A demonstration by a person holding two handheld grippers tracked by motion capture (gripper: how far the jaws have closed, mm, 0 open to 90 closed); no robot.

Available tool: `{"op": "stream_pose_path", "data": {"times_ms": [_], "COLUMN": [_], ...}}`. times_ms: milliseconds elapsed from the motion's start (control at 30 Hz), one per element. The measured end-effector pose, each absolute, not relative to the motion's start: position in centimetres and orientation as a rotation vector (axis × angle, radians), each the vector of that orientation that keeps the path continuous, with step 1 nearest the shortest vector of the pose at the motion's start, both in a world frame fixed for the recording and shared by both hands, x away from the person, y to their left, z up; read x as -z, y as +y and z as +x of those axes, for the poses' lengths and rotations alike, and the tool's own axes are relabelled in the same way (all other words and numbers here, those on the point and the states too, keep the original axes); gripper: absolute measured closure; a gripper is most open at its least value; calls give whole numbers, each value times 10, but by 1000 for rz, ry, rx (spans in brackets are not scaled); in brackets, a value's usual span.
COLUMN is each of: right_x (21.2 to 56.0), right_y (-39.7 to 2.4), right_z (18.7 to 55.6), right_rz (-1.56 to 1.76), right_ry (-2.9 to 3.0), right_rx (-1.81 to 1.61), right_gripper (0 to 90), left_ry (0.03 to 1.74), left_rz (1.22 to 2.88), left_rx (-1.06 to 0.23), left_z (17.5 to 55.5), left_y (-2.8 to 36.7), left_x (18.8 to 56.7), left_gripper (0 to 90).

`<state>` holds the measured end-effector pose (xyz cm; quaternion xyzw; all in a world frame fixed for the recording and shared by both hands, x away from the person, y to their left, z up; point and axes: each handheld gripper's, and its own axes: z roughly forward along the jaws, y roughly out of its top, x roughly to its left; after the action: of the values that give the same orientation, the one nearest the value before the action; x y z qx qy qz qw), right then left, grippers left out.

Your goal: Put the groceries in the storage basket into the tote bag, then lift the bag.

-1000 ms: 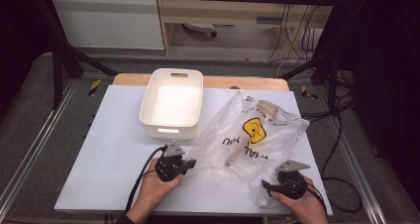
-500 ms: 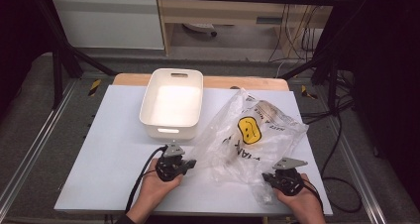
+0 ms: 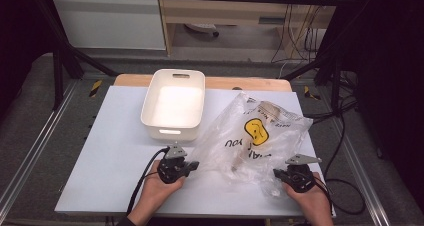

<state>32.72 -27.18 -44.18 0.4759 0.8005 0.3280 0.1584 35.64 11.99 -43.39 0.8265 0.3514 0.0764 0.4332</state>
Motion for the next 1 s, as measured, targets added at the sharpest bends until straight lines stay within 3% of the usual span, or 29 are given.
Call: {"op": "stream_pose_path", "data": {"times_ms": [1000], "right_x": [417], "right_y": [-265], "right_z": [328], "right_rz": [1197], "right_ry": [2284], "right_rx": [-1060], "right_gripper": [900], "left_ry": [883], "left_rz": [2039], "left_rx": [-215], "left_z": [362], "left_y": [128], "left_x": [427], "left_gripper": [897]}}
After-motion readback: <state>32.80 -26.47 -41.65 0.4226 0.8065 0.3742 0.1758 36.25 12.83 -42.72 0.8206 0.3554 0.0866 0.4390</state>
